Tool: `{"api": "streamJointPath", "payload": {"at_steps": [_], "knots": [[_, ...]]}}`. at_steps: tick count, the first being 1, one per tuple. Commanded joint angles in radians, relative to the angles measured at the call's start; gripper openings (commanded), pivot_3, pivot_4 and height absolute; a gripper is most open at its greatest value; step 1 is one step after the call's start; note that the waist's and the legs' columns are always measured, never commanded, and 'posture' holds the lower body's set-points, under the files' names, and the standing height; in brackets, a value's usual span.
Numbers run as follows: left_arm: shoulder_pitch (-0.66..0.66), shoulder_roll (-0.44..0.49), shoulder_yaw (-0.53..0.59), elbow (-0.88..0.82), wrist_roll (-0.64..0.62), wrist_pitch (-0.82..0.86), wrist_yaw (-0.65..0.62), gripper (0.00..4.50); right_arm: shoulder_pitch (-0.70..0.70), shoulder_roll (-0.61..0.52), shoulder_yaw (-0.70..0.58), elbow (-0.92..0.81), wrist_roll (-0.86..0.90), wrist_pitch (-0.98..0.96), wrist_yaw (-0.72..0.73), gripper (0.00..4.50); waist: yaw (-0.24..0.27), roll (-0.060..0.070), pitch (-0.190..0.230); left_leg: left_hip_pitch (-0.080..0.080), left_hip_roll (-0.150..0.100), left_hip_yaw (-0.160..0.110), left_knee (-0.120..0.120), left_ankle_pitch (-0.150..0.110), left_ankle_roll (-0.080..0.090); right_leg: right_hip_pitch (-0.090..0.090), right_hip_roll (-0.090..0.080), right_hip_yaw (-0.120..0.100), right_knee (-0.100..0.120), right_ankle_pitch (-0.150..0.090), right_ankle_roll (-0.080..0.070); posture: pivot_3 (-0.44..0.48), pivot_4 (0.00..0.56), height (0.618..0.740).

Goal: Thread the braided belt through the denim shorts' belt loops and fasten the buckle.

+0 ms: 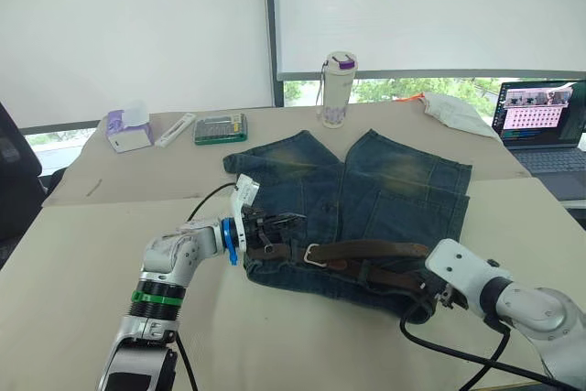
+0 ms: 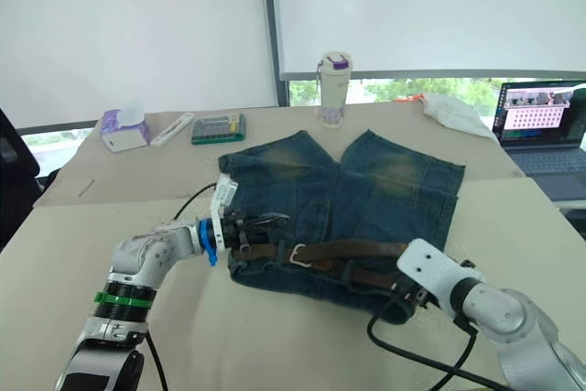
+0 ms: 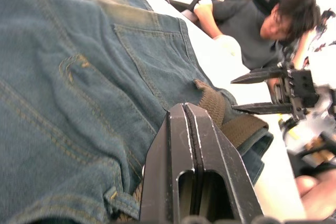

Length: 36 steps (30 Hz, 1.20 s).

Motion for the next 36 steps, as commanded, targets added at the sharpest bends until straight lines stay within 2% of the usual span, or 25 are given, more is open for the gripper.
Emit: {"api": "streamJointPath", "payload": {"at_steps": [1,12,15,19,24,26,29,34,36], "knots": [[-0.006,0.018,-0.077,-0.091,0.070,-0.128,-0.045,0.00,-0.058,-0.011,0.009,0.028,-0.053,-0.036,-0.009,2.31,-0.001,0.000,0.000,0.000,0.000,0.000,0.000,0.000,0.000,0.000,0.000,0.000,0.000,0.000,0.000,0.000,0.150,0.740],[-0.006,0.026,-0.193,-0.178,0.188,-0.343,-0.071,0.00,-0.244,0.045,0.172,0.174,-0.106,-0.089,0.049,2.31,-0.004,0.001,0.000,0.000,0.001,0.002,-0.001,0.000,0.000,-0.001,0.001,0.001,0.000,0.001,-0.001,0.000,0.150,0.740],[-0.009,0.021,-0.201,-0.183,0.200,-0.363,-0.066,0.00,-0.256,0.048,0.179,0.183,-0.112,-0.092,0.060,1.46,0.001,0.001,0.000,-0.001,0.000,0.002,0.000,0.000,0.001,-0.001,0.001,0.001,0.000,0.001,-0.001,0.000,0.150,0.740],[-0.013,0.013,-0.219,-0.201,0.220,-0.388,-0.064,0.00,-0.259,0.043,0.171,0.171,-0.115,-0.096,0.081,0.08,0.000,0.001,0.000,-0.001,0.000,0.002,0.000,0.001,0.001,0.000,0.000,0.001,0.000,0.001,-0.001,0.000,0.150,0.740],[-0.082,-0.003,-0.266,-0.176,0.303,-0.458,-0.051,0.00,-0.274,0.021,0.140,0.104,-0.110,-0.066,0.119,0.03,0.001,0.001,0.000,-0.001,0.000,0.002,0.000,0.001,0.001,0.000,0.001,0.001,0.000,0.001,-0.001,0.000,0.150,0.740],[-0.137,-0.013,-0.299,-0.160,0.318,-0.465,-0.085,0.00,-0.290,0.010,0.138,0.065,-0.105,-0.043,0.141,0.03,0.001,0.001,0.000,-0.001,0.000,0.002,0.001,0.001,0.001,0.000,0.001,0.001,0.000,0.001,-0.001,0.000,0.150,0.740],[-0.219,-0.038,-0.347,-0.111,0.380,-0.487,-0.077,0.85,-0.324,0.004,0.151,0.024,-0.103,-0.008,0.166,0.00,0.000,0.001,0.000,-0.002,0.000,0.002,0.002,0.001,0.001,0.000,0.001,0.000,0.000,0.001,-0.001,0.000,0.150,0.740],[-0.305,-0.079,-0.394,-0.042,0.458,-0.543,-0.074,2.51,-0.372,0.003,0.167,-0.015,-0.104,0.044,0.191,0.00,-0.002,0.001,0.000,-0.002,0.000,0.002,0.002,0.001,0.001,0.000,0.002,0.001,0.000,0.001,-0.001,0.000,0.150,0.740],[-0.342,-0.080,-0.429,-0.011,0.500,-0.571,-0.098,2.51,-0.391,0.003,0.170,-0.033,-0.099,0.071,0.200,0.00,-0.003,0.001,0.000,-0.002,0.000,0.002,0.002,0.001,0.001,0.000,0.002,0.001,0.000,0.001,-0.001,0.000,0.150,0.740]]}}
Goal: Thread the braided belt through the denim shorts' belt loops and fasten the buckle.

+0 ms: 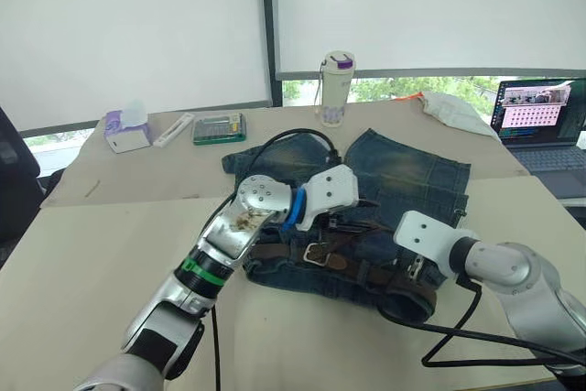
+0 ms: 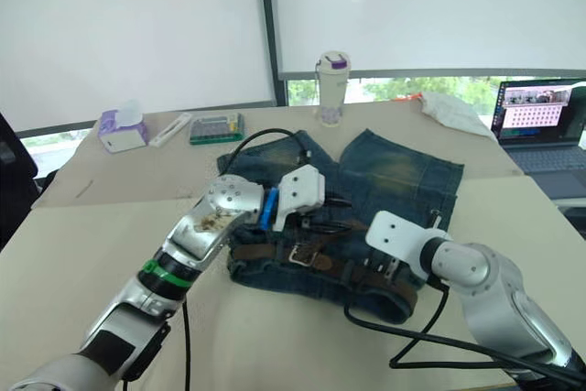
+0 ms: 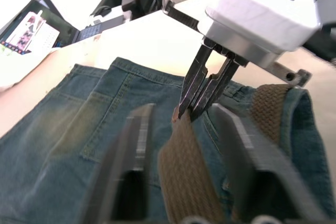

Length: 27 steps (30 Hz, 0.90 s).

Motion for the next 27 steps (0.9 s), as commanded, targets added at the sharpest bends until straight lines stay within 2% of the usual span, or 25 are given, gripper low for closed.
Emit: {"api": "streamJointPath", "payload": {"at_steps": [1,5,9,13,16,19,20,24,27], "knots": [[-0.069,0.000,-0.042,0.034,0.060,-0.061,-0.035,2.51,-0.040,-0.009,-0.011,-0.057,0.006,0.043,0.015,0.00,0.000,0.000,0.000,0.000,0.000,0.000,0.000,0.000,0.000,0.000,0.000,0.000,0.000,0.000,0.000,0.000,0.150,0.740],[-0.105,-0.007,-0.080,0.123,0.130,-0.130,-0.035,2.51,-0.064,-0.014,0.002,-0.069,0.004,0.069,0.028,0.00,0.001,0.000,0.000,0.000,0.000,0.000,0.000,0.000,0.000,0.000,0.000,0.000,0.000,0.000,0.000,0.000,0.150,0.740],[-0.111,-0.026,-0.085,0.174,0.161,-0.178,-0.031,1.37,-0.084,0.000,0.009,-0.090,0.014,0.097,0.032,0.00,0.001,0.000,0.000,-0.001,0.000,0.000,0.001,0.000,0.000,-0.001,0.000,0.000,0.001,0.000,0.000,0.000,0.150,0.740],[-0.110,-0.042,-0.077,0.194,0.185,-0.197,-0.018,0.04,-0.104,0.024,0.017,-0.111,0.031,0.131,0.034,0.00,0.001,0.000,0.000,-0.001,0.000,0.000,0.002,0.000,0.000,-0.001,0.000,0.000,0.001,0.000,0.000,0.000,0.150,0.740],[-0.094,-0.038,-0.058,0.185,0.180,-0.196,-0.014,0.02,-0.116,0.064,0.002,-0.132,0.064,0.165,0.032,0.00,0.000,0.000,0.000,-0.001,0.000,0.000,0.002,0.000,0.000,-0.001,0.000,0.000,0.002,0.000,0.000,0.000,0.150,0.740],[-0.061,-0.004,-0.012,0.168,0.154,-0.181,-0.013,0.02,-0.102,0.150,-0.086,-0.187,0.185,0.248,0.064,0.00,0.000,0.001,0.000,-0.001,0.000,0.000,0.002,0.000,0.000,-0.002,0.000,0.000,0.003,0.000,0.000,0.000,0.150,0.740],[-0.051,0.008,0.007,0.167,0.147,-0.176,-0.010,0.00,-0.095,0.170,-0.109,-0.204,0.211,0.272,0.065,0.75,-0.001,0.001,-0.001,-0.001,0.000,0.000,0.002,0.000,0.000,-0.002,0.000,0.000,0.003,0.000,0.000,0.000,0.150,0.740],[0.000,0.059,0.085,0.167,0.124,-0.173,0.015,0.00,-0.056,0.194,-0.106,-0.244,0.250,0.332,0.031,2.07,0.000,0.005,-0.003,0.000,0.000,0.000,0.003,0.000,0.000,-0.003,0.000,0.001,0.006,0.000,0.000,0.000,0.150,0.740],[0.068,0.104,0.134,0.145,0.110,-0.214,0.025,0.00,-0.023,0.214,0.010,-0.199,0.221,0.271,-0.032,2.07,-0.001,0.008,-0.006,0.000,0.000,0.000,0.003,0.000,0.000,-0.002,0.000,0.000,0.007,0.000,0.000,0.000,0.150,0.740]]}}
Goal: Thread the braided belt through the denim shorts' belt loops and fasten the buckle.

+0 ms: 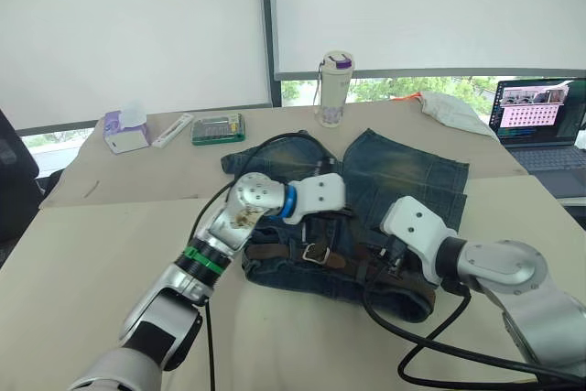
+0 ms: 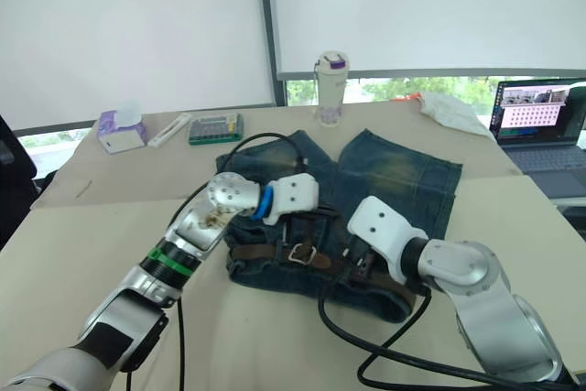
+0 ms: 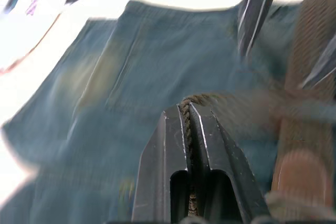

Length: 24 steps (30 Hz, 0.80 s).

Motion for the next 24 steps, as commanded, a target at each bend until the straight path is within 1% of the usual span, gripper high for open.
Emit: {"api": "streamJointPath", "payload": {"at_steps": [1,3,9,13,16,17,18,20,21,24], "knots": [[0.061,0.038,0.065,-0.051,-0.036,-0.053,0.015,0.00,0.024,0.009,0.125,0.030,-0.031,-0.073,-0.064,2.07,-0.004,0.001,-0.001,0.000,0.000,0.000,0.000,0.000,0.000,0.000,0.000,0.000,0.001,0.000,0.000,0.000,0.150,0.740],[0.093,0.052,0.084,-0.061,-0.044,-0.068,0.021,0.00,0.027,0.012,0.183,0.071,-0.050,-0.114,-0.087,2.07,-0.003,0.001,-0.001,0.001,0.000,0.000,0.000,0.000,0.000,-0.001,-0.001,0.000,0.002,0.000,0.000,0.000,0.150,0.740],[0.152,0.090,0.126,-0.065,-0.075,-0.177,-0.003,0.00,0.010,-0.002,0.287,0.192,-0.111,-0.209,-0.113,2.07,-0.001,0.001,-0.001,0.000,-0.001,0.000,0.003,0.000,0.000,0.000,-0.001,-0.001,0.002,0.000,0.000,0.000,0.150,0.740],[0.168,0.125,0.158,-0.024,-0.115,-0.255,-0.044,0.00,-0.032,0.011,0.303,0.242,-0.133,-0.241,-0.117,2.07,-0.006,0.001,-0.001,0.000,-0.001,0.000,0.003,0.000,0.000,0.000,-0.001,-0.001,0.002,0.000,0.000,0.000,0.150,0.740],[0.179,0.124,0.178,-0.005,-0.156,-0.279,-0.067,0.00,-0.044,0.017,0.307,0.252,-0.138,-0.246,-0.119,2.07,-0.012,0.001,-0.001,0.000,-0.001,0.000,0.003,0.000,0.000,0.000,-0.001,-0.001,0.003,0.000,0.000,0.000,0.150,0.740],[0.188,0.119,0.186,-0.010,-0.184,-0.257,-0.080,0.00,-0.044,0.040,0.285,0.248,-0.122,-0.241,-0.126,2.07,-0.012,0.001,-0.001,0.000,-0.001,-0.001,0.003,0.000,0.000,0.000,-0.001,-0.001,0.003,0.000,0.000,0.000,0.150,0.740],[0.202,0.110,0.195,-0.029,-0.228,-0.203,-0.091,0.00,-0.047,0.087,0.219,0.225,-0.071,-0.229,-0.128,2.07,-0.015,0.001,-0.001,0.000,-0.001,-0.001,0.003,0.000,0.000,0.000,-0.001,-0.001,0.003,0.000,0.000,0.000,0.150,0.740],[0.222,0.105,0.195,-0.055,-0.258,-0.156,-0.103,0.00,-0.047,0.154,0.104,0.180,0.004,-0.188,-0.131,2.07,-0.021,0.001,-0.001,0.000,0.000,-0.001,0.003,0.000,0.000,-0.001,-0.001,-0.001,0.003,0.000,0.000,0.000,0.150,0.740],[0.229,0.105,0.193,-0.062,-0.258,-0.146,-0.104,0.00,-0.040,0.136,0.080,0.162,-0.001,-0.181,-0.128,2.07,-0.021,0.002,-0.002,0.000,0.000,-0.001,0.003,0.000,0.000,-0.001,-0.001,-0.001,0.004,0.000,0.000,0.000,0.150,0.740],[0.234,0.102,0.196,-0.068,-0.254,-0.132,-0.101,0.00,-0.023,0.082,0.059,0.129,-0.015,-0.172,-0.123,2.07,-0.020,0.002,-0.002,-0.001,-0.001,-0.002,0.005,-0.001,0.001,0.000,-0.001,-0.002,0.005,0.000,0.000,0.000,0.150,0.740]]}}
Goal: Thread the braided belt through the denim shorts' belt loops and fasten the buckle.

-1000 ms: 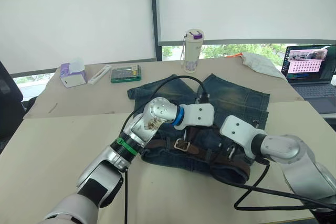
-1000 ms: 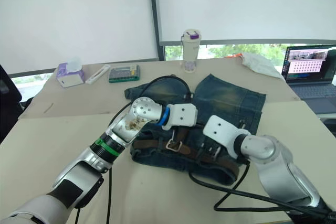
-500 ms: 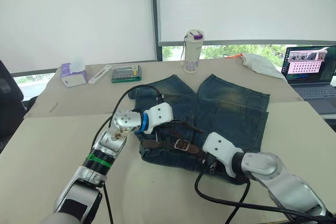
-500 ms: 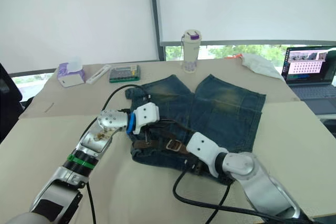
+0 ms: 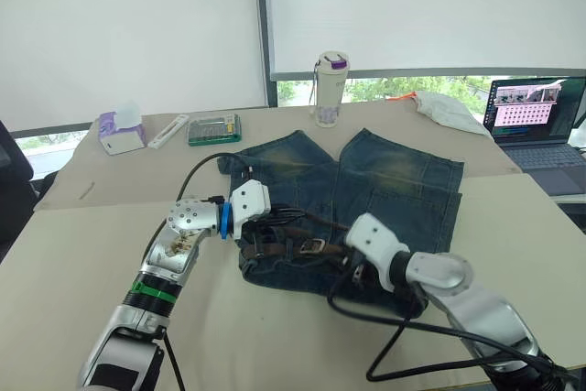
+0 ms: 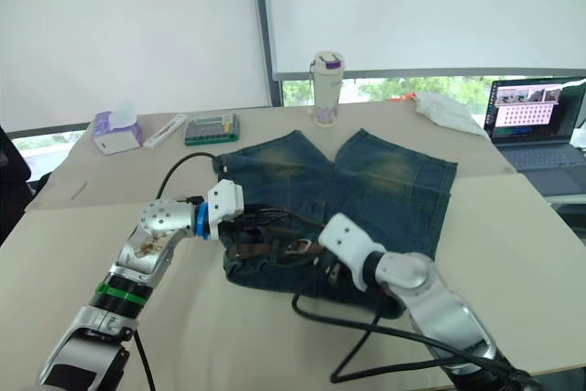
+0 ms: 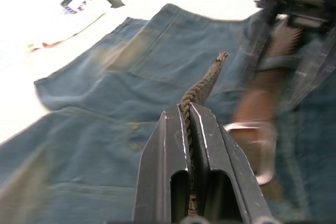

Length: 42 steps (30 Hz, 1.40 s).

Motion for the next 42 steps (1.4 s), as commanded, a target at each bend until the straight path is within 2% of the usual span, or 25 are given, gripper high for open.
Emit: {"api": "streamJointPath", "payload": {"at_steps": [1,5,13,17,19,20,23,27,30,42], "knots": [[-0.005,0.003,0.019,-0.034,-0.024,0.016,0.000,0.00,0.009,-0.041,-0.053,-0.063,0.009,0.023,-0.004,2.07,-0.001,0.000,0.000,0.000,0.000,0.000,0.000,0.000,0.000,0.000,0.000,0.000,-0.001,0.000,0.000,0.000,0.150,0.740],[-0.004,-0.003,0.017,-0.026,-0.033,0.009,-0.016,0.00,-0.006,-0.054,-0.059,-0.069,0.019,0.033,-0.011,2.07,-0.007,0.000,0.000,0.000,0.000,0.000,0.000,0.000,0.000,-0.001,0.000,0.000,-0.001,0.000,0.000,0.000,0.150,0.740],[-0.008,-0.011,0.018,-0.010,-0.045,-0.005,-0.040,0.00,-0.057,-0.045,0.009,-0.009,0.017,0.005,-0.013,2.07,-0.005,0.000,0.000,0.000,0.000,0.000,0.000,0.000,0.000,0.000,0.000,0.000,-0.001,0.000,0.000,0.000,0.150,0.740],[-0.002,-0.014,0.021,-0.017,-0.052,-0.003,-0.047,0.00,-0.078,-0.065,0.036,0.029,0.011,-0.017,0.008,0.97,-0.006,0.000,0.000,0.000,0.000,0.000,0.000,0.000,0.000,0.000,0.000,0.001,-0.001,0.000,0.000,0.000,0.150,0.740],[-0.001,-0.014,0.023,-0.016,-0.054,-0.003,-0.049,0.00,-0.083,-0.072,0.043,0.037,0.012,-0.027,0.016,0.24,-0.006,0.000,0.000,0.000,0.000,0.000,0.000,0.000,0.000,0.000,0.000,0.000,-0.001,0.000,0.000,0.000,0.150,0.740],[-0.001,-0.011,0.024,-0.016,-0.059,0.005,-0.056,0.00,-0.086,-0.074,0.044,0.041,0.013,-0.032,0.019,0.04,-0.006,0.000,0.000,0.000,0.000,0.000,0.000,0.000,0.000,0.000,0.000,0.000,-0.001,0.000,0.000,0.000,0.150,0.740],[-0.002,-0.001,0.030,-0.020,-0.070,0.019,-0.072,0.00,-0.093,-0.080,0.042,0.046,0.015,-0.041,0.027,0.04,-0.005,0.000,0.000,0.000,0.000,0.000,0.000,0.000,0.000,0.000,0.000,0.000,-0.001,0.000,0.000,0.000,0.150,0.740],[-0.026,0.013,0.029,-0.050,-0.087,0.033,-0.098,1.28,-0.122,-0.120,0.061,0.039,-0.005,-0.051,0.053,0.00,-0.006,0.000,0.000,0.000,0.000,0.000,0.000,0.000,0.000,-0.001,0.000,0.000,-0.001,0.000,0.000,0.000,0.150,0.740],[-0.066,0.011,0.007,-0.053,-0.050,0.014,-0.088,2.24,-0.156,-0.158,0.100,0.037,-0.031,-0.054,0.068,0.00,-0.005,0.000,0.000,0.000,0.000,0.001,0.000,0.000,0.000,0.000,0.000,0.000,-0.001,0.000,0.000,0.000,0.150,0.740],[-0.172,0.009,-0.112,0.010,0.140,-0.071,-0.073,2.24,-0.299,-0.181,0.226,0.030,-0.085,0.005,0.109,0.00,-0.005,0.000,0.000,-0.001,0.000,0.001,0.001,0.000,0.000,-0.001,0.000,0.000,-0.002,0.000,0.000,0.000,0.150,0.740]]}}
